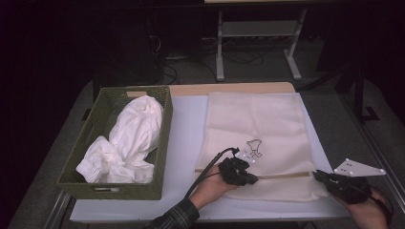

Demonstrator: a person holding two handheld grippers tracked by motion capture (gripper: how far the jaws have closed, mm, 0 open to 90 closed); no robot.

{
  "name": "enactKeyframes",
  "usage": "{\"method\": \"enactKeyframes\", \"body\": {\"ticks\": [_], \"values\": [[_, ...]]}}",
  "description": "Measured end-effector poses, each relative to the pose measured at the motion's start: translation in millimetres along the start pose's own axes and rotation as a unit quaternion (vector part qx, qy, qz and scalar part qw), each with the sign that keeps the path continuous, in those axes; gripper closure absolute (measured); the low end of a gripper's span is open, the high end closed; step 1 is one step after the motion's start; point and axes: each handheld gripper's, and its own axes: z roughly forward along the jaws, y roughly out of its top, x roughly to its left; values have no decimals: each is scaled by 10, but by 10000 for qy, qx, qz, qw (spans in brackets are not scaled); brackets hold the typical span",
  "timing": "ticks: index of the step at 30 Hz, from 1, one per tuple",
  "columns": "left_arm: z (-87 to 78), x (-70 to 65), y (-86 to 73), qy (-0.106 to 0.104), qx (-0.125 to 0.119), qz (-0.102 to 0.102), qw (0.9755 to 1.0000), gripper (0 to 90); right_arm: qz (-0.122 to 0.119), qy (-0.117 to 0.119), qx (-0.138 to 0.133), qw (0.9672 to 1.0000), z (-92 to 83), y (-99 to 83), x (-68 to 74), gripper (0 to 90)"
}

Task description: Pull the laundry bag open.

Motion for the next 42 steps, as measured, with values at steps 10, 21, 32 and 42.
{"method": "enactKeyframes", "body": {"ticks": [10,21,32,42], "values": [[-100,23,-104,57,6,-94,9999,874,49,34,10,10000,13,-14,1,849],[-311,69,-256,217,-12,-155,9996,874,115,73,23,9999,26,-29,-10,848],[-472,116,-393,341,-26,-254,9991,874,115,64,59,9999,37,-35,-9,848],[-602,143,-510,523,1,-325,9981,874,105,43,74,9999,34,-33,-14,849]]}}
